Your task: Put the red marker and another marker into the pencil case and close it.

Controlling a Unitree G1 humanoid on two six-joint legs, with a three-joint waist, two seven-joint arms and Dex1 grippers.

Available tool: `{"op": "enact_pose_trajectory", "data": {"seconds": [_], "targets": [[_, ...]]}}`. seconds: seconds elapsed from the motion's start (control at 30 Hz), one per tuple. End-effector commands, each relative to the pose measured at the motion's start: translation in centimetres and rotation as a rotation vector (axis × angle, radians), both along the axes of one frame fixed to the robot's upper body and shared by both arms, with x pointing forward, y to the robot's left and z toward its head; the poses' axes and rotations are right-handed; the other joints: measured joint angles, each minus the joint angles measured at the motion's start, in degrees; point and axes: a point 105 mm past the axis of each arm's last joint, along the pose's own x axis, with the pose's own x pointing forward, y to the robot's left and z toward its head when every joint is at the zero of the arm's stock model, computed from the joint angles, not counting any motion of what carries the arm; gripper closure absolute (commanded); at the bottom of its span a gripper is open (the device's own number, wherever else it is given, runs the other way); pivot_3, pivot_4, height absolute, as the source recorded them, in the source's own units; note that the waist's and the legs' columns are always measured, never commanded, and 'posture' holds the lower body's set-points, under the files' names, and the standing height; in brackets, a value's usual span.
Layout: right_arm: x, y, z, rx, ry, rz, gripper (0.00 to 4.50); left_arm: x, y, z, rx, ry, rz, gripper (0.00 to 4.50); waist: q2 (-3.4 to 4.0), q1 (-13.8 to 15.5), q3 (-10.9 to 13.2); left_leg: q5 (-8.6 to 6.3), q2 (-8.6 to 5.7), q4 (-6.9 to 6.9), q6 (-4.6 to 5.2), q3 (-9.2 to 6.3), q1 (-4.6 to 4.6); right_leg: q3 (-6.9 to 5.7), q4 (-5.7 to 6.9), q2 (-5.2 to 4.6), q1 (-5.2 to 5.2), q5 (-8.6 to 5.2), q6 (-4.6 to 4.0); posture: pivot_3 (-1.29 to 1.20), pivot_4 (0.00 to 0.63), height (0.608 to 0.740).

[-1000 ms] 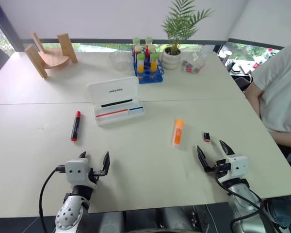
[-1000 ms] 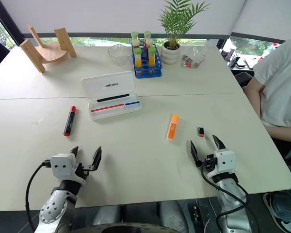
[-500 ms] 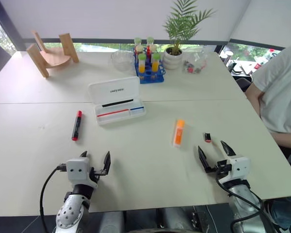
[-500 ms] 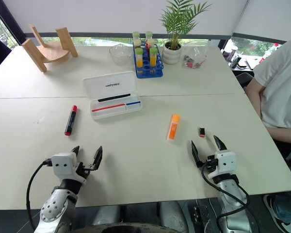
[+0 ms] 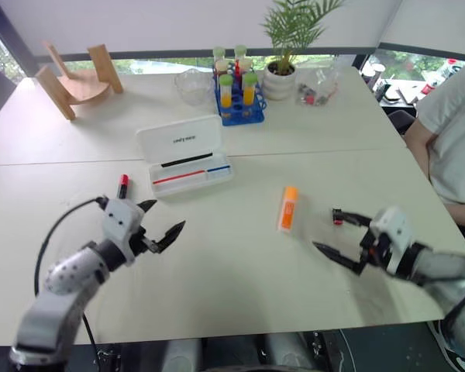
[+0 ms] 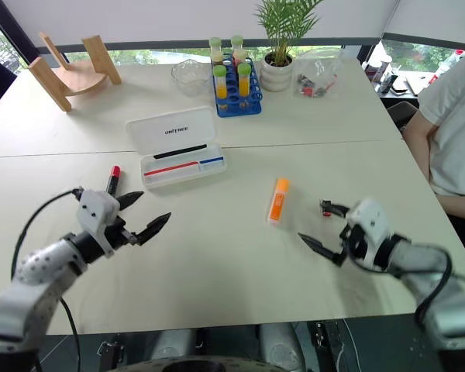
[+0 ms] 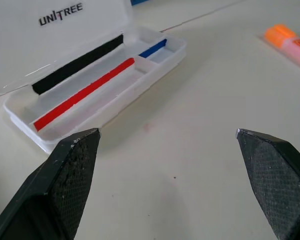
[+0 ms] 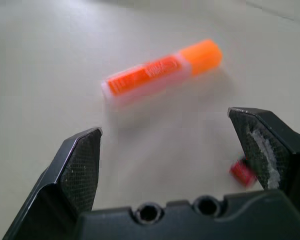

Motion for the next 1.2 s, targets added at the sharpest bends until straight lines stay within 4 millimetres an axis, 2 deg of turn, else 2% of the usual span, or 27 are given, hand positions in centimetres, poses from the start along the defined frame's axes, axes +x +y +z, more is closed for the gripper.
{"op": "enact_pose_trajectory", "data": {"seconds": [0.03,0.2,0.33,0.53,0.63,0.83,0.87,0.9,1.1,1.13,1.2], "targets": [[0.0,2.0,3.7,0.039,0.028,0.111,0.0,1.0,0.8,0.9,0.02,0.027,-0.106,0.02,-0.02,0.09,0.13,0.0,0.02,0.01,0.0,-0.06,0.0,-0.08,0.12,0.05,-0.02,-0.04,-0.07,0.0,0.15,0.74],[0.2,4.4,6.9,0.023,0.02,0.205,0.0,3.2,0.7,0.0,0.119,0.096,-0.287,0.02,0.03,0.32,0.24,0.0,-0.02,0.2,0.0,-0.15,-0.2,-0.3,0.45,-0.04,-0.16,-0.27,-0.17,0.0,0.15,0.74],[0.1,5.9,8.2,0.014,-0.001,0.24,0.0,5.5,0.7,-0.4,0.172,0.09,-0.346,0.02,0.04,0.25,0.25,-0.04,-0.03,0.68,0.08,-0.2,-0.85,-0.45,0.57,-0.09,-0.59,-0.21,-0.09,0.0,0.15,0.74],[-0.1,7.0,9.2,0.017,-0.022,0.244,0.0,8.7,0.0,-0.6,0.213,0.069,-0.386,0.02,0.02,0.33,0.26,-0.05,-0.06,0.91,0.08,-0.23,-0.95,-0.52,0.68,-0.12,-0.61,-0.17,-0.01,0.0,0.15,0.74],[-0.1,7.2,9.3,0.023,-0.032,0.23,0.0,9.4,-0.5,-1.0,0.206,0.093,-0.419,0.02,0.02,0.26,0.26,-0.06,-0.06,0.99,0.11,-0.23,-0.98,-0.52,0.72,-0.11,-0.62,-0.16,0.0,0.0,0.15,0.74],[0.1,6.8,9.6,0.028,-0.063,0.184,0.0,9.4,-0.8,-2.8,0.217,0.214,-0.48,0.02,0.02,0.19,0.26,-0.32,-0.05,1.51,0.57,-0.22,-1.02,-0.52,1.05,-0.08,-0.62,-0.17,0.0,0.0,0.15,0.74],[0.1,6.7,9.7,0.032,-0.069,0.179,0.0,9.4,-0.7,-2.9,0.221,0.227,-0.484,0.55,0.02,0.16,0.26,-0.32,-0.05,1.58,0.57,-0.21,-1.02,-0.52,1.13,-0.09,-0.61,-0.17,0.01,0.0,0.15,0.74],[0.1,6.7,9.7,0.034,-0.071,0.177,0.0,9.4,-0.7,-3.1,0.226,0.238,-0.486,0.87,0.02,0.17,0.26,-0.32,-0.06,1.65,0.57,-0.2,-1.0,-0.51,1.25,-0.1,-0.61,-0.17,0.01,0.0,0.15,0.74],[0.2,6.3,9.9,0.04,-0.087,0.16,0.0,9.8,-0.5,-3.6,0.257,0.255,-0.485,4.0,0.02,0.14,0.26,-0.3,-0.06,1.84,0.57,-0.24,-0.94,-0.51,1.59,-0.08,-0.6,-0.17,0.01,0.0,0.15,0.74],[0.3,6.2,9.9,0.04,-0.09,0.158,0.0,9.8,-0.7,-3.6,0.255,0.255,-0.494,4.39,0.03,0.14,0.25,-0.3,-0.06,1.84,0.57,-0.24,-0.94,-0.51,1.59,-0.08,-0.61,-0.17,0.01,0.0,0.15,0.74],[0.4,5.9,10.0,0.042,-0.092,0.154,0.0,9.6,-1.2,-3.3,0.252,0.251,-0.528,4.46,0.05,0.2,0.23,-0.3,-0.06,1.84,0.57,-0.25,-0.93,-0.51,1.59,-0.08,-0.6,-0.17,0.01,0.0,0.15,0.74]]}}
